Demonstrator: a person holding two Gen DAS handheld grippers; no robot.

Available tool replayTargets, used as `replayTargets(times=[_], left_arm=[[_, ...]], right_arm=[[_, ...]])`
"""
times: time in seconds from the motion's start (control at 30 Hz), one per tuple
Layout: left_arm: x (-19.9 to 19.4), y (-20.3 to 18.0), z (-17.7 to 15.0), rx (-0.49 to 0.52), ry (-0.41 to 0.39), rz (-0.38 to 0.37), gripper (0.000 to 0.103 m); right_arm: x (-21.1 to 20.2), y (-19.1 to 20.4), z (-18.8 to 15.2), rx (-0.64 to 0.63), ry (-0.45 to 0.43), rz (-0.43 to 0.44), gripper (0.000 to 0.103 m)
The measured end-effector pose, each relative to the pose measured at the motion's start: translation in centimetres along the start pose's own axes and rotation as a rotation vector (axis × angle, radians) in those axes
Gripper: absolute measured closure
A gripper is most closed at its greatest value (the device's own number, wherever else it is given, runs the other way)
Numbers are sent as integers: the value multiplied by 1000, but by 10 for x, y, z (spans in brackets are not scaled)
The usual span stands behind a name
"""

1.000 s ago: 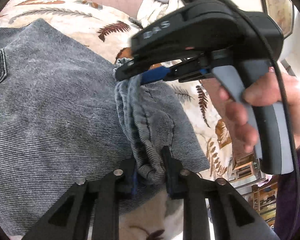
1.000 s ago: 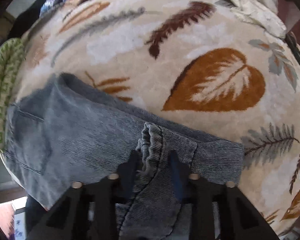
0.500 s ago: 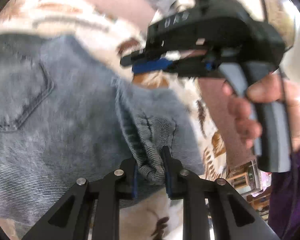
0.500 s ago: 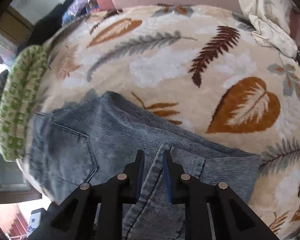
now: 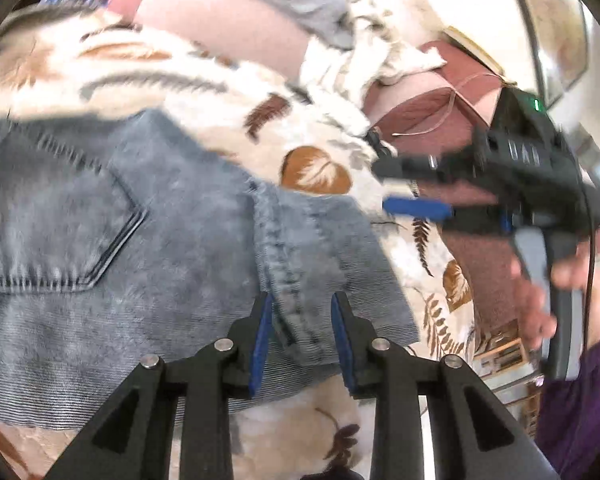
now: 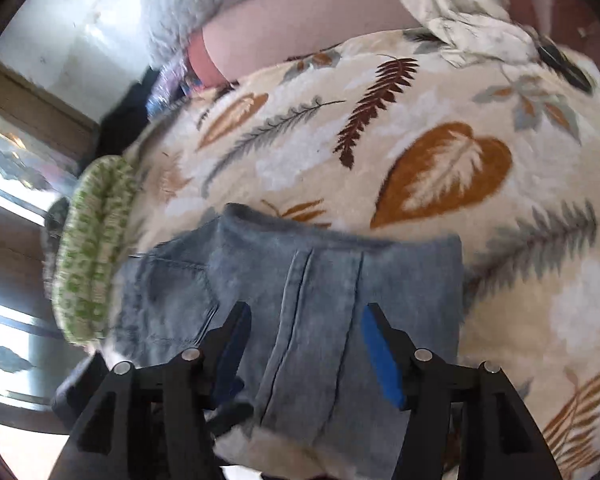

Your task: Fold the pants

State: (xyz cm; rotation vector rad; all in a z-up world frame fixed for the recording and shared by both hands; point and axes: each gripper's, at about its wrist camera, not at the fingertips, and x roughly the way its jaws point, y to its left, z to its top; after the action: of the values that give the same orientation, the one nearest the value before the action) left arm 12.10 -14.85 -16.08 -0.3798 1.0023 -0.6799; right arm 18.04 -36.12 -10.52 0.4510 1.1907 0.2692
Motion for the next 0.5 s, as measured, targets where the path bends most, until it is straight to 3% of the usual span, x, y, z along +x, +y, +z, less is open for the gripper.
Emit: replayTargets(times=[0.13,0.27,0.33,0.43,0.5], left_arm=[[12,-17,-2,85,4,59,71],[30,-10,-9,126,69,205,72],[35,-5,-14,97,87,201,71],[36,0,-18,85,96,222,68],[32,1,-20,82,96,225,68]], right_arm=[[-21,-31,-43,119,-80,146,41],[-12,-55,-78,251,-138,269,39],[4,-63,-86,296,-143,324,35],[47,-77,-102,386,-83,335,32],[58,-86,-114,439,-155,392,32]])
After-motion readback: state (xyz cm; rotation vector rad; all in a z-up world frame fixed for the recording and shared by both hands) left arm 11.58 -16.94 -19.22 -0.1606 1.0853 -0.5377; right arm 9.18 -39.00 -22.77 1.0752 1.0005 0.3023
